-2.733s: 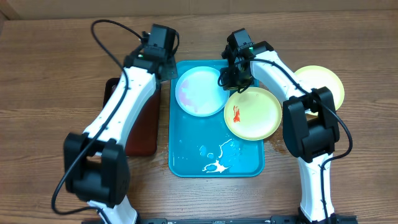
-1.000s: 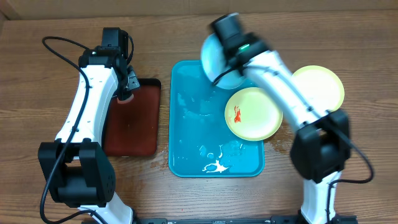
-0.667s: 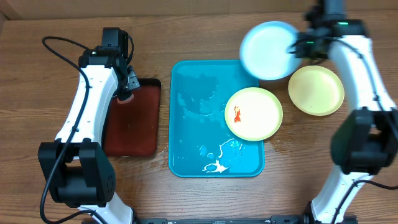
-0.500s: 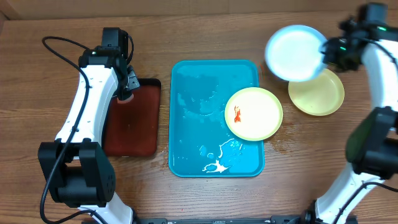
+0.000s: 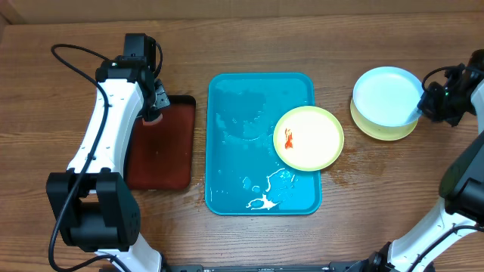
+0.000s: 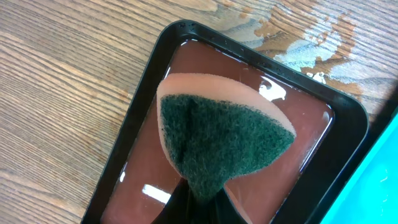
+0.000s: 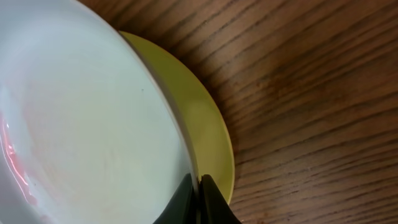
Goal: Clean dirty plates on tray and stack at the side
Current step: 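Lift the white plate with the right gripper and set it on the yellow plate, then move the right gripper to the remaining yellow plate's rim and grasp it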
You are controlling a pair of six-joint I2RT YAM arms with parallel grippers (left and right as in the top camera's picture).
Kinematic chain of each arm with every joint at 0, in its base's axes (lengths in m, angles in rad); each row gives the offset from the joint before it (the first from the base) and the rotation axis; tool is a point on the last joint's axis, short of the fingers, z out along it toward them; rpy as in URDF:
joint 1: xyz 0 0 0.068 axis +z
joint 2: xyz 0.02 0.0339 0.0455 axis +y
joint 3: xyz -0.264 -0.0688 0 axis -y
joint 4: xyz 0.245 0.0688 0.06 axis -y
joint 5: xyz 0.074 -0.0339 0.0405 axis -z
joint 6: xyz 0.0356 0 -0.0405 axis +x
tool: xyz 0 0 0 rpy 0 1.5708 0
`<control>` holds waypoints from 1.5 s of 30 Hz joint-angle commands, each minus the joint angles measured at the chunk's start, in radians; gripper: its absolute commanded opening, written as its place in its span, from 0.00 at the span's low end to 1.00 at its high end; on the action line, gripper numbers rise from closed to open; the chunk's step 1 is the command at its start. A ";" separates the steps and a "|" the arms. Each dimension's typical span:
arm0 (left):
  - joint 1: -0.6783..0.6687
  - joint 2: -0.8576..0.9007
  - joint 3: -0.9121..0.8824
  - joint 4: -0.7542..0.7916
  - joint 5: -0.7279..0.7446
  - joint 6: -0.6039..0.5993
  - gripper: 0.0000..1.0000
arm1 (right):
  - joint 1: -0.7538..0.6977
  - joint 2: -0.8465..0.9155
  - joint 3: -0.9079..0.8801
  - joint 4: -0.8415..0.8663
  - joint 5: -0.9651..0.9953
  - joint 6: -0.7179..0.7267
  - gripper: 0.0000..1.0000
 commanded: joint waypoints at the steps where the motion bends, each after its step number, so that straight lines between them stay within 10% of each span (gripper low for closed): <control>1: 0.012 -0.018 0.004 0.004 0.008 -0.007 0.04 | 0.002 -0.050 -0.042 0.027 0.025 0.009 0.04; 8: 0.012 -0.018 0.004 0.004 0.008 -0.007 0.04 | 0.002 -0.049 -0.047 0.025 0.057 0.057 0.06; 12: 0.012 -0.018 0.004 0.004 0.008 -0.007 0.04 | 0.008 -0.049 -0.047 0.023 0.037 0.056 0.75; 22: 0.012 -0.018 0.004 0.005 0.008 -0.007 0.04 | 0.042 -0.131 -0.016 -0.095 -0.407 -0.027 0.89; 29: 0.012 -0.018 0.004 0.008 0.008 -0.007 0.04 | 0.209 -0.159 -0.027 -0.185 -0.288 -0.027 0.88; 33: 0.012 -0.018 0.004 0.008 0.008 -0.007 0.04 | 0.317 -0.157 -0.071 -0.186 -0.139 -0.026 0.65; 45: 0.012 -0.018 0.004 0.008 0.008 -0.007 0.04 | 0.471 -0.149 -0.225 -0.063 0.010 0.102 0.43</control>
